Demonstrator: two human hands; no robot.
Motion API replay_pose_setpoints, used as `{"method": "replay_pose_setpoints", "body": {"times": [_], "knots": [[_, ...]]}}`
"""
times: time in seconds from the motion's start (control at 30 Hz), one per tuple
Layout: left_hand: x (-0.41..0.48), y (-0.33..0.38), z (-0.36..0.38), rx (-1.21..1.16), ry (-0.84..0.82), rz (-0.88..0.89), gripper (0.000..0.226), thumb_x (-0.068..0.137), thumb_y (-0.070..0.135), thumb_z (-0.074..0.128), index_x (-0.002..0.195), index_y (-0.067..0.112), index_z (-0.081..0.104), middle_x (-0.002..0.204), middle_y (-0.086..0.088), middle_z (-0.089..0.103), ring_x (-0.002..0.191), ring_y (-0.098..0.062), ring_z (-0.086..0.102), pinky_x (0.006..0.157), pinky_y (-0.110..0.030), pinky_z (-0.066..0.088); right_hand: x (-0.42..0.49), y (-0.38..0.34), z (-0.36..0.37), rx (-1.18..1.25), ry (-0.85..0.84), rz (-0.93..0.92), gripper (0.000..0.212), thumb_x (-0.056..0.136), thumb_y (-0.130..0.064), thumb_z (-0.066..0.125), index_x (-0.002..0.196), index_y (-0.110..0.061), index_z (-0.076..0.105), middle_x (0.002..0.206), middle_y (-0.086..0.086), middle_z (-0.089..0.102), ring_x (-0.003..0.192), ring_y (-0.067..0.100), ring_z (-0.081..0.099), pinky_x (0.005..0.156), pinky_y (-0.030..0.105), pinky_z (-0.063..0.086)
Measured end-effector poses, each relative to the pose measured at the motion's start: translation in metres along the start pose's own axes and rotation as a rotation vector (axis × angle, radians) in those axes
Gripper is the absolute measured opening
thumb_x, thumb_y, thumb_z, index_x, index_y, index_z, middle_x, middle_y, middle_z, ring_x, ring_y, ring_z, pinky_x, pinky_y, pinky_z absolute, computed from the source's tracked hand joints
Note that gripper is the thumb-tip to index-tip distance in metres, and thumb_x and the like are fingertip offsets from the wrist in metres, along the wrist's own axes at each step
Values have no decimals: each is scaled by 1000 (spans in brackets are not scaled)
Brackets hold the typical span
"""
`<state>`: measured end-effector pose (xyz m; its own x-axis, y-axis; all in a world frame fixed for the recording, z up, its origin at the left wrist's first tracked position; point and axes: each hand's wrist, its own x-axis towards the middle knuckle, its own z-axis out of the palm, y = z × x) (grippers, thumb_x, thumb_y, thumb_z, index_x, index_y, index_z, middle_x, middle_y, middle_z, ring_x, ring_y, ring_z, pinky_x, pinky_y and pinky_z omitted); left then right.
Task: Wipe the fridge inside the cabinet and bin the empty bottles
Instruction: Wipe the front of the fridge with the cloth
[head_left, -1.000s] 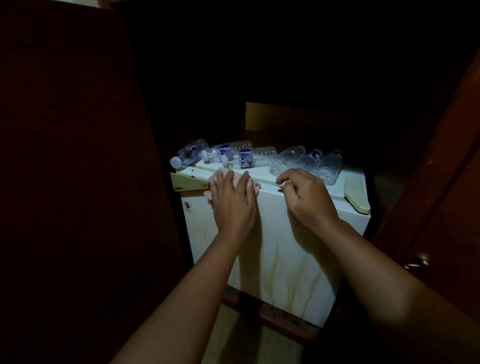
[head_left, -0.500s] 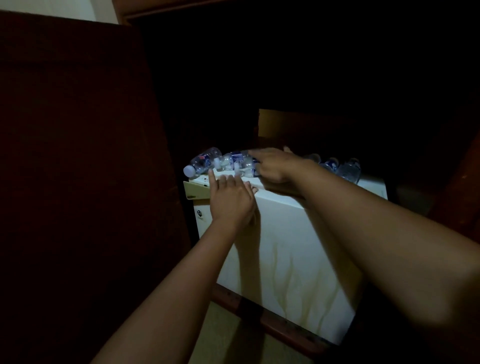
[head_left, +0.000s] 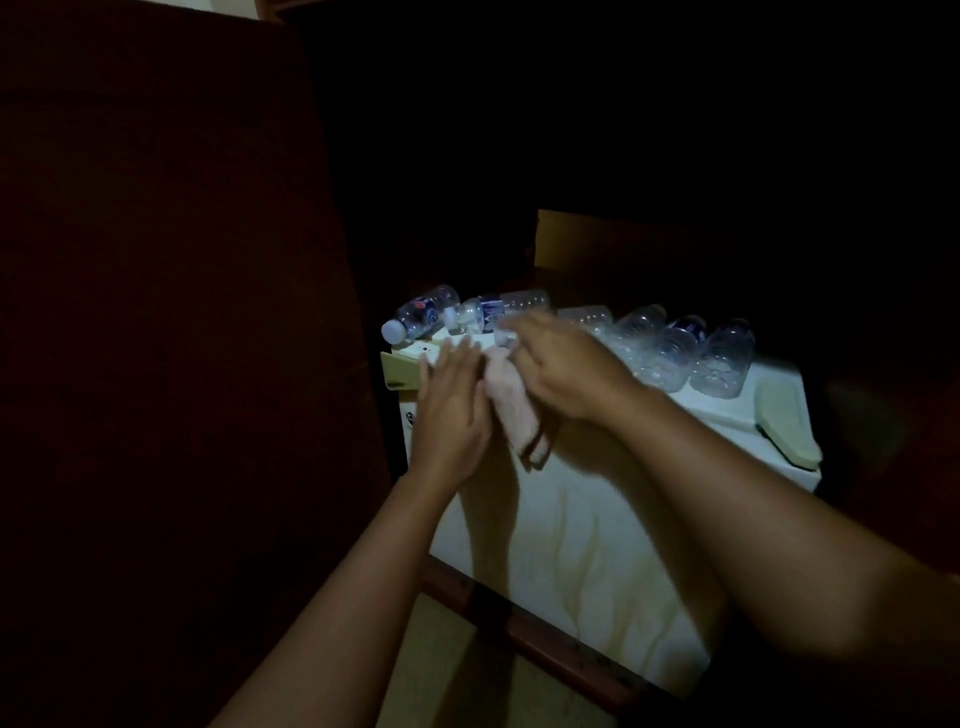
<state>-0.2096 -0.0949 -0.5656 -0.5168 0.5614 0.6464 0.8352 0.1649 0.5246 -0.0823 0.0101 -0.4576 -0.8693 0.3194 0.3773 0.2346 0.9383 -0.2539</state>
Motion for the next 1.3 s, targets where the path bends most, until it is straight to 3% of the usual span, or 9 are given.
{"method": "replay_pose_setpoints", "body": {"times": [0.13, 0.23, 0.33, 0.57, 0.77, 0.9, 1.03, 1.17, 1.3], "knots": [[-24, -34, 4, -190, 72, -324, 59, 112, 34, 28, 165, 20, 5, 173, 4, -2, 158, -8, -3, 129, -31, 5, -18, -11, 34, -139, -227, -17, 58, 111, -44, 31, 162, -15, 28, 171, 6, 25, 156, 23, 25, 124, 39, 25], [-32, -30, 15, -304, 55, -364, 62, 113, 35, 29, 164, 21, -3, 171, 8, -15, 156, -5, -12, 128, -28, 1, -8, -16, 49, -224, -249, -57, 73, 110, -55, 22, 166, -10, 12, 175, 8, 8, 162, 20, 6, 130, 35, 6], [-30, -36, 19, -284, 80, -351, 62, 111, 38, 25, 165, 21, -2, 172, 8, -12, 157, -4, -13, 128, -29, -10, 9, -21, 60, -242, -285, -102, 75, 109, -57, 20, 167, -11, 4, 175, 7, 0, 162, 18, -2, 132, 35, 1], [-35, -56, 5, -147, 54, -256, 64, 104, 15, 32, 165, 19, 10, 172, 10, 1, 160, -11, -3, 127, -25, -9, 20, -22, 48, -86, -324, -107, 61, 112, -47, 24, 166, -18, 18, 175, -1, 10, 160, 12, 7, 127, 30, 10], [-33, -59, -7, -213, 63, -278, 61, 102, 18, 33, 163, 20, 25, 171, 6, 15, 158, -10, 10, 130, -44, 15, 57, -42, 45, -26, -448, -157, 51, 115, -30, 23, 155, -4, 40, 170, 8, 28, 158, 12, 17, 122, 26, 15], [-33, -53, -9, -249, 56, -284, 60, 107, 7, 39, 163, 21, 24, 171, 10, 11, 154, -2, 12, 123, -25, 22, 62, -31, 46, -2, -494, -166, 53, 116, -29, 24, 164, -8, 24, 174, 6, 16, 159, 16, 14, 113, 9, 5], [-33, -56, -12, -234, 43, -275, 62, 106, 6, 40, 163, 22, 23, 171, 10, 11, 150, 3, 12, 111, -6, 19, 60, -18, 43, 95, -489, -95, 67, 105, -66, 16, 163, -34, 28, 160, 1, 48, 140, 17, 52, 115, 24, 32], [-34, -56, -12, -227, 34, -271, 64, 106, 5, 40, 164, 23, 21, 172, 9, 10, 151, 4, 11, 105, 4, 13, 68, -27, 48, -20, -506, -174, 54, 115, -40, 18, 165, -21, 23, 174, -3, 16, 159, 8, 13, 119, 16, 6], [-37, -55, -12, -195, 4, -218, 67, 108, 10, 41, 165, 27, 10, 172, 15, -3, 151, 6, 3, 104, 6, 14, 74, -33, 47, -1, -511, -202, 51, 115, -32, 21, 164, -19, 27, 173, -2, 18, 158, 9, 14, 113, 12, 7]]}}
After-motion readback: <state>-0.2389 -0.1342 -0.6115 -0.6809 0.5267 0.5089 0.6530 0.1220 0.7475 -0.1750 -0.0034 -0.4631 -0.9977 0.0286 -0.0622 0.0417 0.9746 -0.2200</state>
